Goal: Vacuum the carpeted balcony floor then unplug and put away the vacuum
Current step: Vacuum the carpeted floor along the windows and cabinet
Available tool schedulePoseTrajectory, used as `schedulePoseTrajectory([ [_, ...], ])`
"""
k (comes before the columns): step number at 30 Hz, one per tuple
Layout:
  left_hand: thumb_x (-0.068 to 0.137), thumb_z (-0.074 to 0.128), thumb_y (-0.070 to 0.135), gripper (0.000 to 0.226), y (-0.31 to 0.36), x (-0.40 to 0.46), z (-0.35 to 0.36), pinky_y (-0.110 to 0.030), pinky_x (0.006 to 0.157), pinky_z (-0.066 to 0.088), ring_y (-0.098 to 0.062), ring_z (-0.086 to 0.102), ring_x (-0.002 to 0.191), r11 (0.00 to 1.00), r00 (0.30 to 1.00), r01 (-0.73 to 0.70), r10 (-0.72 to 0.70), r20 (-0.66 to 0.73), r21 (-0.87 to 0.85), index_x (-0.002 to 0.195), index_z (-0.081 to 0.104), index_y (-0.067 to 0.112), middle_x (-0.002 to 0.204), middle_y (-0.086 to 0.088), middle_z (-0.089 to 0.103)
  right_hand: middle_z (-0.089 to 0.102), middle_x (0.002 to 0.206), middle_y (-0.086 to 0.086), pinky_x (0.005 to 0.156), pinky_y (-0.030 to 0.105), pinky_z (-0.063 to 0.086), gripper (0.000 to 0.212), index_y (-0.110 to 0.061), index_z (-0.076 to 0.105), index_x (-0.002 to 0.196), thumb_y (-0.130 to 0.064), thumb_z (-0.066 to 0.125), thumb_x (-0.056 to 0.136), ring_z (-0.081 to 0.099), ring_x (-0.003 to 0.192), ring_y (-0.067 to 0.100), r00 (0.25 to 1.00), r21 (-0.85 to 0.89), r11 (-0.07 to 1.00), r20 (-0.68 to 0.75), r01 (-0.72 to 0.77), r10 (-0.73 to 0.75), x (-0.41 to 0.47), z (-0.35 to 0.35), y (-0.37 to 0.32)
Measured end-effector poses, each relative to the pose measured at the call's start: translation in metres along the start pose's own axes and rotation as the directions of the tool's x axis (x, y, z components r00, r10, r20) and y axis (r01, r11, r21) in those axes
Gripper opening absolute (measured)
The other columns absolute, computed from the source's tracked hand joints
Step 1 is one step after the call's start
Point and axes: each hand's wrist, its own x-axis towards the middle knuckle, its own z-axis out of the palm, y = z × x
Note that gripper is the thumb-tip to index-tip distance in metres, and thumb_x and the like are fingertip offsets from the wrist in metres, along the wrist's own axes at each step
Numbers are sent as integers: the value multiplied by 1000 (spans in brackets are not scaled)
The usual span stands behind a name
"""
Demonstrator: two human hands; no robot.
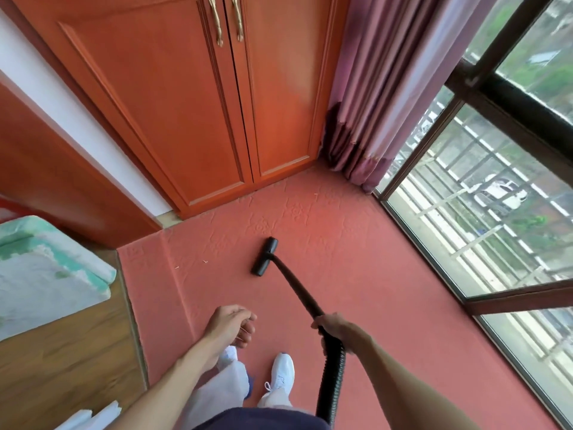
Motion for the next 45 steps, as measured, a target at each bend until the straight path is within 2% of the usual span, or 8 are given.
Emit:
schedulePoseTrajectory([
  [7, 93, 47, 3, 19, -2, -7, -11, -23, 45, 43, -18, 51, 45, 998, 999, -33, 32, -14, -47, 85, 64, 0, 64, -13, 58, 54, 63, 10, 44, 27, 50, 28, 6, 50, 103, -10, 63, 84, 53, 40, 19, 997, -75, 994, 3, 73, -73, -33, 15, -1],
  [12, 93, 47, 4, 19, -15, -20, -22, -24, 46, 44, -18, 51, 47, 995, 999, -52, 52, -4, -86, 86, 65, 0, 64, -11, 59, 53, 62, 8, 45, 26, 48, 19, 3, 53, 96, -12, 61, 88, 52, 41, 17, 998, -88, 996, 47, 33, -29, -47, 11, 16],
  [16, 95, 46, 5, 20, -44, -32, -43, -24, 46, 46, -16, 53, 45, 994, 999, -45, 44, -13, -103, 86, 64, 1, 62, -9, 59, 51, 59, 7, 46, 26, 47, 16, -1, 50, 94, -13, 59, 90, 51, 42, 18, 998, -101, 994, 55, -32, 38, -43, 45, 11],
  [22, 95, 47, 5, 21, -112, -56, -89, -24, 45, 47, -18, 53, 47, 992, 999, 17, -23, -39, -129, 89, 66, -1, 62, -9, 60, 54, 62, 12, 48, 31, 49, 19, 1, 50, 94, -12, 62, 88, 54, 46, 23, 998, -138, 989, -38, 42, -48, -25, 125, 6],
  [32, 94, 48, 4, 19, -210, -76, -155, -25, 46, 46, -17, 54, 44, 971, 992, 108, -120, -45, -215, 87, 65, 0, 61, -10, 60, 45, 53, 10, 41, 26, 43, 17, -4, 48, 81, -15, 59, 87, 45, 36, 21, 999, 308, 951, 39, 16, -30, -80, 239, 64],
  [37, 90, 50, 6, 19, -249, -87, -169, -25, 48, 46, -20, 54, 48, 934, 981, 179, -195, -22, -308, 89, 67, -1, 61, -9, 61, 38, 51, 6, 38, 25, 43, 25, -8, 47, 77, -27, 55, 92, 41, 35, 19, 963, 633, 743, 266, -216, 54, -119, 272, 132],
  [41, 90, 50, 7, 20, -270, -98, -177, -26, 47, 48, -21, 57, 51, 923, 974, 200, -223, -34, -328, 89, 68, -2, 64, -10, 64, 36, 45, 4, 33, 25, 41, 28, -8, 44, 76, -28, 51, 96, 40, 32, 16, 943, 792, 529, 327, -306, 55, -120, 312, 148],
  [45, 90, 50, 6, 20, -284, -95, -186, -26, 46, 48, -20, 58, 49, 905, 964, 205, -253, -86, -374, 88, 69, -2, 63, -11, 64, 37, 47, 2, 42, 27, 42, 34, -12, 44, 69, -34, 57, 92, 41, 39, 18, 937, 814, 486, 348, -318, 29, -82, 346, 170],
])
